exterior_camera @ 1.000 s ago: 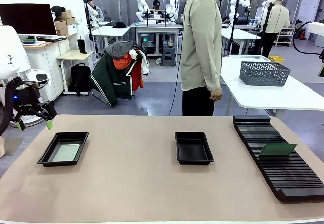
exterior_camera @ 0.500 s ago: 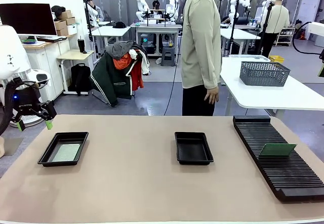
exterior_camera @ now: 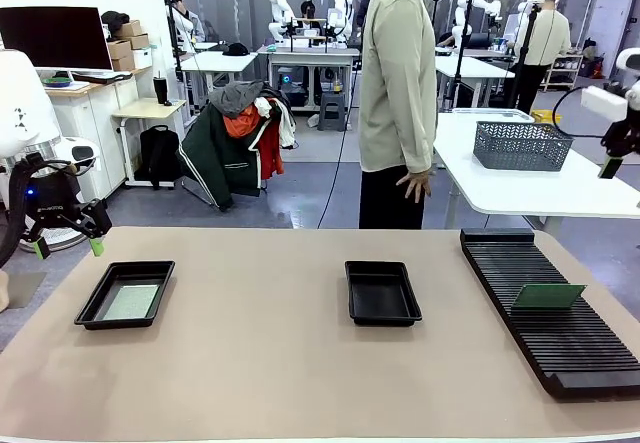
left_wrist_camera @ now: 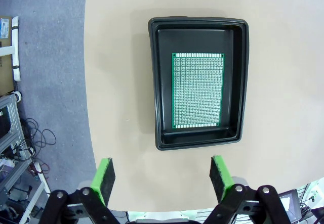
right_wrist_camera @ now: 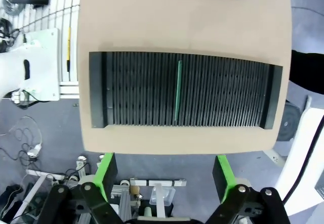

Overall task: Inspect and transfer BCBs to ESD trays.
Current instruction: Pick up the Blank PCB from the PCB Rack and place it in the right ESD tray.

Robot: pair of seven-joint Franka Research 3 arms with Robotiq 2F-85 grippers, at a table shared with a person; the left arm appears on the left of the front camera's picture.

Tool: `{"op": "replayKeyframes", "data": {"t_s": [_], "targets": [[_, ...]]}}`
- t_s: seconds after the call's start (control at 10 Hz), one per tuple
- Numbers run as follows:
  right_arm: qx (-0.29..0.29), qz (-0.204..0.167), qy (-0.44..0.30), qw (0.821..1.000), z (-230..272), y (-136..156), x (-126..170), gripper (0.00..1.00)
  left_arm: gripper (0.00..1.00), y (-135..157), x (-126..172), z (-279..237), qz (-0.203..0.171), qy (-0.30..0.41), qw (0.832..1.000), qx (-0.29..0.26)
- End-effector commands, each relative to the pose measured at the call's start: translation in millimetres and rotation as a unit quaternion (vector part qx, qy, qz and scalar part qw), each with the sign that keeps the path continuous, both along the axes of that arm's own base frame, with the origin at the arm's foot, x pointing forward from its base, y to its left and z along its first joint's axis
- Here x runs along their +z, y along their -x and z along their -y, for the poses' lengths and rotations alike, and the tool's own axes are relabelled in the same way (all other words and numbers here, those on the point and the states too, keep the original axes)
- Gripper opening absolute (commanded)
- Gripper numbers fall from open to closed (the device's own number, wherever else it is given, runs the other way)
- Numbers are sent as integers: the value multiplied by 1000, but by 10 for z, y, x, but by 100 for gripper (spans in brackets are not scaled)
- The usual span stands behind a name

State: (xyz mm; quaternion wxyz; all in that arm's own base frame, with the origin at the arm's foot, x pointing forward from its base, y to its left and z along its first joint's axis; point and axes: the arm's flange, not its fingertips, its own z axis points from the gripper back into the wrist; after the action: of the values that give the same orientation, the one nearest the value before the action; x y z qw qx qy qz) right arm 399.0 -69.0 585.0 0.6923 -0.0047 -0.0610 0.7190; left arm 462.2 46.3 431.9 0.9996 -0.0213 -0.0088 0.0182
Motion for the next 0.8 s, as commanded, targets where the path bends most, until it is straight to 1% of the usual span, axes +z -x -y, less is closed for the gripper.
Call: {"op": "replayKeyframes", "data": {"t_s": [0.0, 0.1, 0.3, 0.5, 0.7], "targets": [[13, 17, -10, 1000, 31, -22, -262, 100, 100, 6, -23, 1, 4, 0, 1000, 1], [14, 25, -14, 999, 15, -40, -392, 100, 100, 6, -23, 1, 4, 0, 1000, 1], [-1, 37, -15, 999, -23, -85, -675, 100, 100, 6, -23, 1, 4, 0, 1000, 1], [3, 35, -26, 999, -101, -162, -913, 100, 100, 6, -23, 1, 4, 0, 1000, 1], [1, 47, -18, 999, -175, -247, -1174, 100, 100, 6, -23, 1, 4, 0, 1000, 1]]}}
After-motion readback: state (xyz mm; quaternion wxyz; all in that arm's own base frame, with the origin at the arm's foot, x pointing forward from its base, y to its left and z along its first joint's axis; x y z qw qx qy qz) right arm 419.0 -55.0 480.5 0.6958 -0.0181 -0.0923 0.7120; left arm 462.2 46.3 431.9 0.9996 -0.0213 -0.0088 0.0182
